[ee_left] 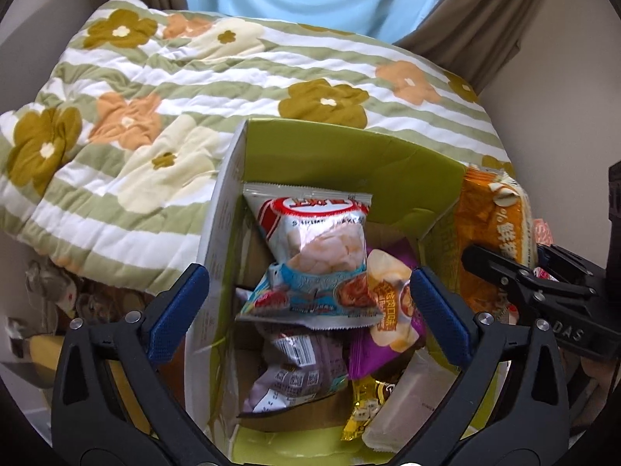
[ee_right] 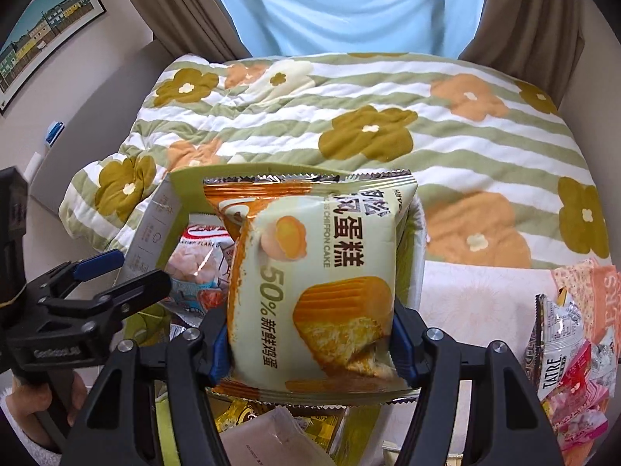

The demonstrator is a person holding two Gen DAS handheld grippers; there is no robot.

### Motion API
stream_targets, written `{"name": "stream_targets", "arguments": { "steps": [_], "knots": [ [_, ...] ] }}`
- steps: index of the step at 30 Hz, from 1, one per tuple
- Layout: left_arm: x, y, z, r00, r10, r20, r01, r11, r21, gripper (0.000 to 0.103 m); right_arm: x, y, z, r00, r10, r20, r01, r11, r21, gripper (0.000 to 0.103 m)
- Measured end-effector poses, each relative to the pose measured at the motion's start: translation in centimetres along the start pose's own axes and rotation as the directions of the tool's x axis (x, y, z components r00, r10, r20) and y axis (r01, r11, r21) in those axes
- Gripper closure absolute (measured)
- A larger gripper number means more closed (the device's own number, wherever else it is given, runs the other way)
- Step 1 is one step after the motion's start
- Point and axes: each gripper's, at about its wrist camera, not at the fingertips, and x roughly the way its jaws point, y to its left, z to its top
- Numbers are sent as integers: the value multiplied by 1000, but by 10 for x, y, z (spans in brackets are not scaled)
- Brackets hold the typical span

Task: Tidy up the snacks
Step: 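Carry both bags over the cardboard box and open both tools to drop them, then move both tools back over the remaining snacks on the sheet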

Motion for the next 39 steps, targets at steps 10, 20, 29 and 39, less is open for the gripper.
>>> {"name": "stream_targets", "arguments": {
  "steps": [10, 20, 29, 39],
  "knots": [
    [-15, 2, -7, 999, 30, 39, -30, 1000, -2, 0, 16, 3, 9, 1000, 9, -23, -10, 1000, -10, 36],
    [-17, -2, -26, 999, 29, 21, -28, 999, -17, 0, 2, 0, -11, 1000, 10, 4, -10, 1000, -9, 11],
    [-46, -5, -36, 997, 40, 65, -38, 999, -29, 0, -21, 7, -26, 1000, 15, 26, -15, 1000, -13, 11],
    [-76, -24, -46, 993, -34, 111, 32, 999, 16, 0, -69, 10, -48, 995, -8, 100, 9, 1000, -11, 11]
  ]
}}
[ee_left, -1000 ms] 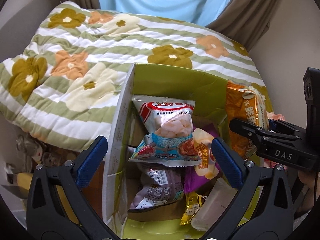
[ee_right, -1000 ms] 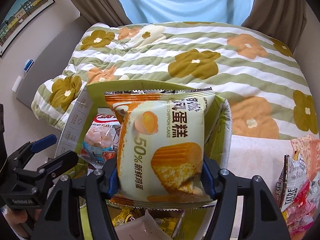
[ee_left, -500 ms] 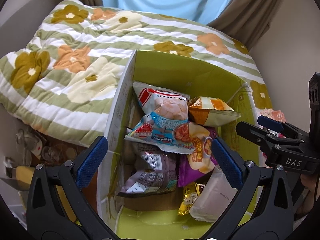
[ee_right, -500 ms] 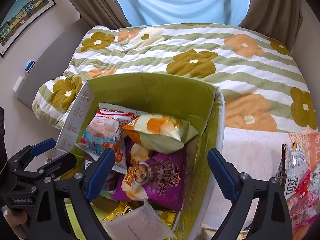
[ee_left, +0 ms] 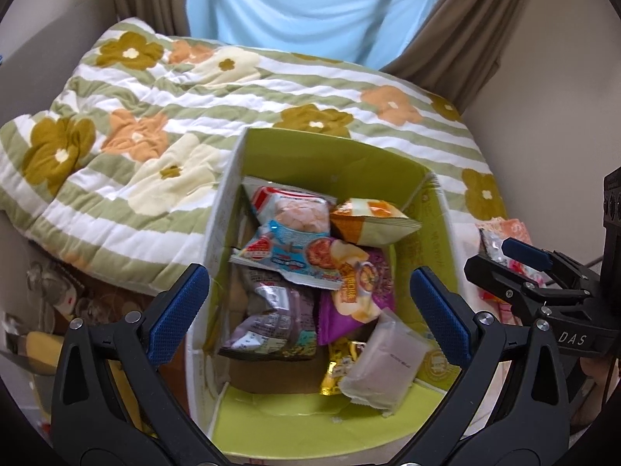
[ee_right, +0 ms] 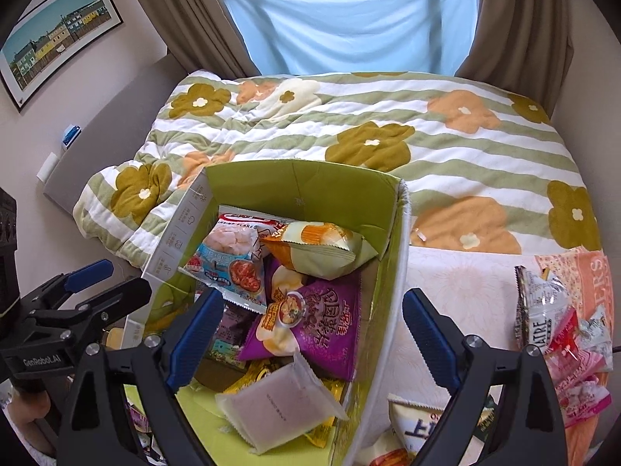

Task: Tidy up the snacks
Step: 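Move both tools back over the remaining snacks on the sheet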

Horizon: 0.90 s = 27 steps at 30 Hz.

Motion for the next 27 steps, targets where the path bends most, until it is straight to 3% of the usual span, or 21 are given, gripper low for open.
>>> {"name": "stream_targets", "arguments": {
  "steps": [6, 13, 18, 27],
  "knots": [
    [-9, -37, -8, 997, -78, 8, 77, 995, 63, 0, -33, -15, -17, 999, -42, 34, 42, 999, 24, 11],
    [-20, -92, -24, 992, -124, 24, 120, 986, 115, 0, -79, -48, -32, 994, -81, 72, 83, 996, -18, 11],
    [-23, -138, -47, 994, -91, 53, 84, 990, 114, 0, -103, -87, -43, 992, -77, 103, 81, 996, -44, 11],
    [-15, -213, -96, 992, 39, 118, -38, 999, -14, 0, -113, -163, -62, 993, -75, 89, 91, 978, -188, 11]
  ]
}}
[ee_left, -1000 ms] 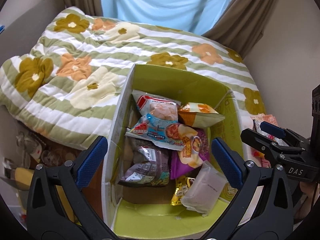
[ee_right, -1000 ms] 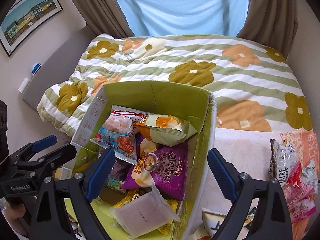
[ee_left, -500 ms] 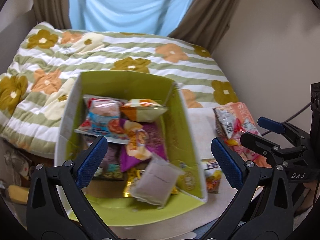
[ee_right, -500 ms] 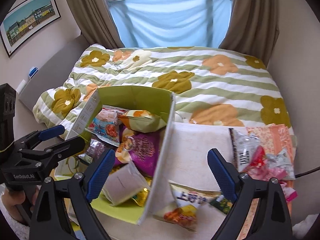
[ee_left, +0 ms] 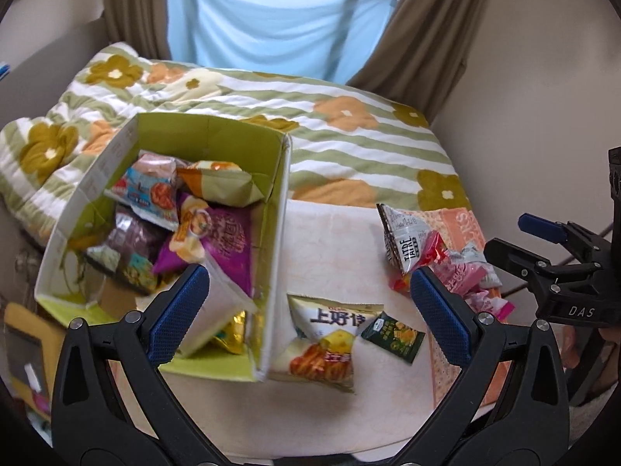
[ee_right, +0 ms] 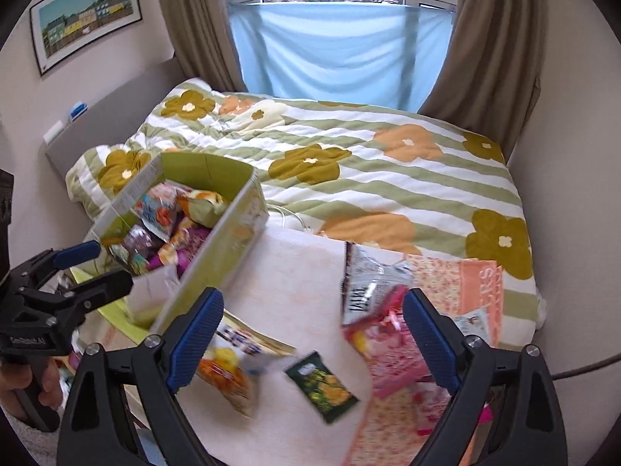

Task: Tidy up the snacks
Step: 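Move both tools back over the remaining snacks on the sheet, then grasp the yellow cheese-stick bag with the left tool while the right tool grasps the pink marshmallow bag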

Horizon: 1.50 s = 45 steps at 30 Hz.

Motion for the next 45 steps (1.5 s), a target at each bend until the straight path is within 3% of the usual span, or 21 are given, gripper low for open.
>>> {"name": "stream_targets", "arguments": {
  "steps": [6, 11, 18, 21, 30, 33, 38, 45],
  "knots": [
    [8, -33, -31, 991, 130, 20, -130, 991, -19, 0, 12, -32, -25, 999, 21, -36, -25, 994, -109, 11],
    [30, -49, -57, 983, 179, -27, -179, 984, 13, 0, 33, -50, -43, 997, 29, -69, -38, 990, -139, 11],
    [88, -73, -93, 951, 295, -86, -274, 940, 203, 4, 61, -68, -70, 998, -15, -68, 3, 985, -171, 11],
    [108, -74, -101, 939, 322, -125, -287, 928, 235, 8, 74, -76, -80, 995, -32, -91, 15, 984, -176, 11],
    [150, -67, -108, 911, 357, -204, -296, 914, 277, 12, 91, -79, -89, 990, -70, -126, 41, 974, -222, 11],
    [160, -61, -109, 905, 350, -242, -284, 921, 268, 30, 95, -75, -89, 988, -98, -120, 63, 962, -265, 11],
    [172, -53, -110, 896, 337, -289, -271, 931, 245, 39, 98, -66, -87, 988, -120, -99, 79, 935, -346, 11],
    [171, -50, -107, 900, 325, -292, -262, 936, 235, 47, 112, -52, -88, 986, -138, -98, 78, 884, -461, 11]
  ]
}}
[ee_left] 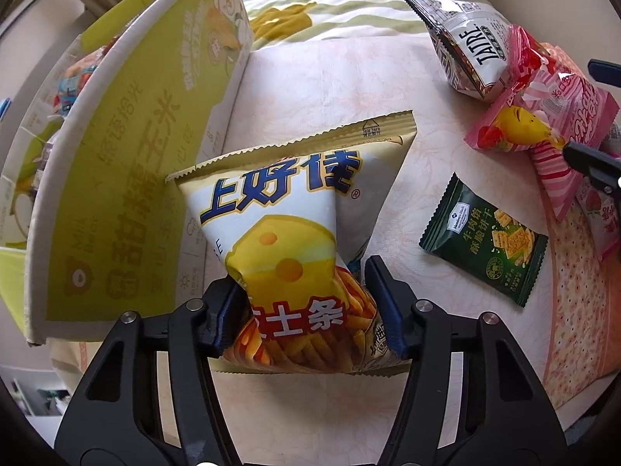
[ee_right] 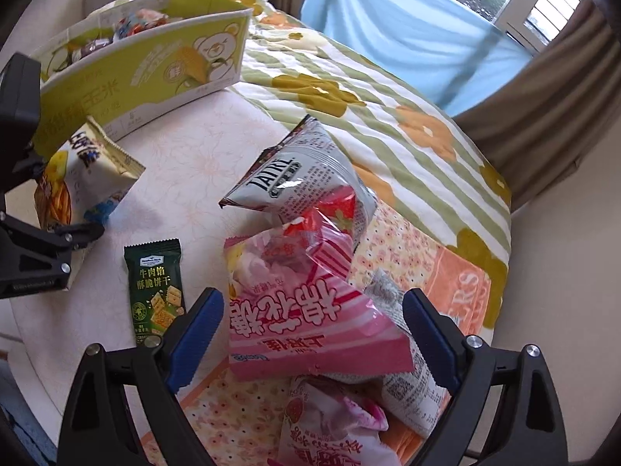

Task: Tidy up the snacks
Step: 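Grasp the yellow cheese-stick bag with the left tool while the right tool grasps the pink marshmallow bag, then carry both bags over the cardboard box and open both tools to drop them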

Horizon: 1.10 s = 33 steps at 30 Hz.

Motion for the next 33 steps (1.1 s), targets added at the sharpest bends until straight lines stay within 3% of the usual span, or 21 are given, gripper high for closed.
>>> {"name": "stream_targets", "arguments": {
  "steps": [21, 28, 33],
  "knots": [
    [-27, -1, -15, 997, -71, 25, 71, 997, -36, 48, 29, 25, -4, 997, -72, -3, 70, 977, -202, 12],
    [-43, -2, -23, 996, -76, 55, 78, 997, -31, 48, 27, 27, -10, 997, -77, -25, 71, 979, -192, 35],
    [-59, -1, -27, 993, -79, 87, 82, 996, -33, 48, 13, 28, -15, 999, -50, -20, 46, 988, -147, 39]
  ]
}}
